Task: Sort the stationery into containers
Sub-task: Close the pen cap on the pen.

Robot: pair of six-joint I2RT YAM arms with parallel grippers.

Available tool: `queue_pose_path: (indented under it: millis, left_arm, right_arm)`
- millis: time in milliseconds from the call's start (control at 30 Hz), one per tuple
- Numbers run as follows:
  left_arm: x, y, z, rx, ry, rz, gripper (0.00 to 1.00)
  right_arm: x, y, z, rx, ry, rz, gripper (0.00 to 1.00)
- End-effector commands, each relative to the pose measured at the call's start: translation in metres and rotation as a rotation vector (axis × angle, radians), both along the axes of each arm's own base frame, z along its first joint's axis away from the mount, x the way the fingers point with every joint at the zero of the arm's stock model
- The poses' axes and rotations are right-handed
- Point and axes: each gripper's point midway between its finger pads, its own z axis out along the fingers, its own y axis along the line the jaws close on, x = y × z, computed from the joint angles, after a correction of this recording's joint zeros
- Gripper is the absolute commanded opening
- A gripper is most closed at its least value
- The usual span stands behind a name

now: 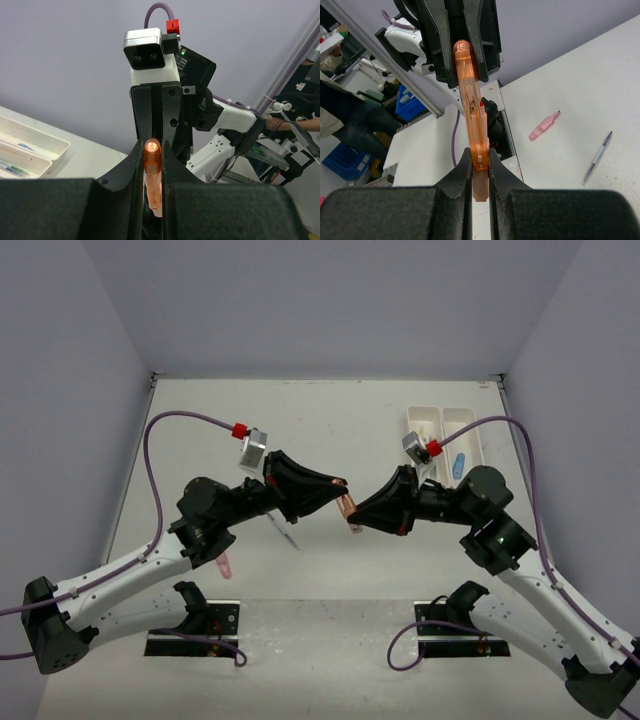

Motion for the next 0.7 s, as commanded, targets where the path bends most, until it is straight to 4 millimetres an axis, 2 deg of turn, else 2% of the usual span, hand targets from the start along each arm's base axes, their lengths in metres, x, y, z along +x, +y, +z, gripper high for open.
queue_pose_path:
  millis: [0,167,267,433,600,667]
  left_arm:
    - [0.012,-0.009,-0.035,0.102,0.041,0.025,0.0]
    - [0.021,-0.014,-0.054,0.147,0.109,0.049,0.0]
    - [0.024,-0.015,-0.059,0.15,0.131,0.055,0.0]
    - [0.018,-0.023,-0.066,0.159,0.13,-0.006,0.0]
    - [0.011,-0.028,-0.088,0.169,0.158,-0.051,0.0]
    - [0.008,-0.031,-0.102,0.196,0.176,-0.049,0.0]
  right_arm:
    - [-0.015,-0.007,0.074,0.175,-0.199,0.022,0.0]
    - [-0.022,-0.01,0.094,0.196,-0.283,0.043,0.0]
    - [-0.023,-0.011,0.098,0.197,-0.303,0.043,0.0]
    - [-0.012,-0.01,0.109,0.215,-0.301,-0.01,0.0]
    - [0.002,-0.008,0.136,0.269,-0.317,-0.077,0.0]
    - [0.015,-0.007,0.152,0.293,-0.315,-0.133,0.0]
